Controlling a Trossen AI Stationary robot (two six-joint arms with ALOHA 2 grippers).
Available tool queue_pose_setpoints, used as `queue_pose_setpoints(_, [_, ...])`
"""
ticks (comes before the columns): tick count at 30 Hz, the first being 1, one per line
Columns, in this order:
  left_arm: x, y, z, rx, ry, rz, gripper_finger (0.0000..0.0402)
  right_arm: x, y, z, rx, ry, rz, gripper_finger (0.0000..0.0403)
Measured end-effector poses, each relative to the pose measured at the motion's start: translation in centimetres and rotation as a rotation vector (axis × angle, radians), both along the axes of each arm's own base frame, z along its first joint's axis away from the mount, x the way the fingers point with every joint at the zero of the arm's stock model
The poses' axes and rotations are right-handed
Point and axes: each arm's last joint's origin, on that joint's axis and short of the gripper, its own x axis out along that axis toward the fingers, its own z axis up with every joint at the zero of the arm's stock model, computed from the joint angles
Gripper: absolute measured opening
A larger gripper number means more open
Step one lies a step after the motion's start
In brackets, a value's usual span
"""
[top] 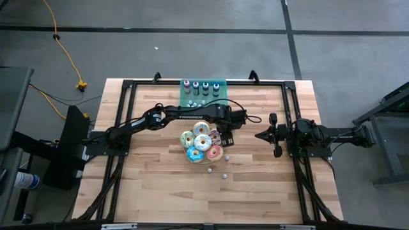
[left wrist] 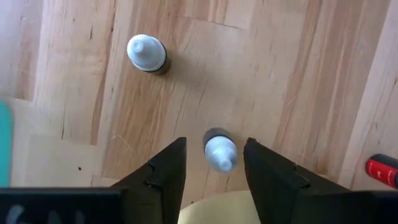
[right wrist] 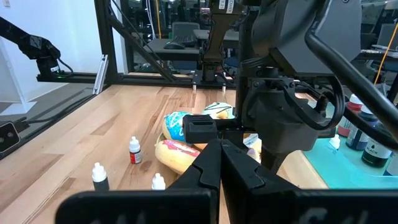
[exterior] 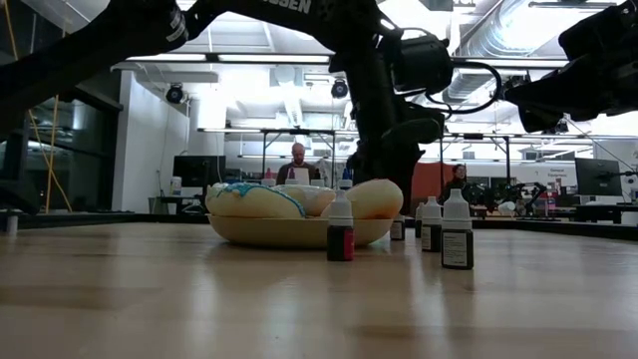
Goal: Pick & Place food coloring
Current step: Put the top small black food coloring bottle into the green container
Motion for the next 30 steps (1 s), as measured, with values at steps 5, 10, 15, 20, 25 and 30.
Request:
queue_pose_setpoints(5, [0.03,-0.03,-0.23,-0.012,0.005,-0.004,0.0151,0.00,0.00,0.00,0.000,0.000,0.000,0.0000])
queue_pose_setpoints(10, [-0.02,-0.09,-0.66,-0.030,0.024,-0.014,0.0151,0.00,0.00,-0.01,0.000,0.000,0.000,0.0000])
queue_pose_setpoints(15, [0.04,-0.06,-0.63,-0.020,0.017,-0.014,0.0151,0.00,0.00,0.00,0.000,0.000,0.000,0.0000])
queue_pose_setpoints(20, [0.10,-0.05,-0.59,-0.017,0.011,-0.014,0.0125,0.00,0.00,0.00,0.000,0.000,0.000,0.0000])
queue_pose_setpoints(25, [0.15,-0.04,-0.57,-0.016,0.005,-0.014,0.0060,0.00,0.00,0.00,0.000,0.000,0.000,0.0000])
queue_pose_setpoints(30, [0.14,-0.04,-0.46,-0.015,0.002,-0.014,0.0022,0.00,0.00,0.00,0.000,0.000,0.000,0.0000])
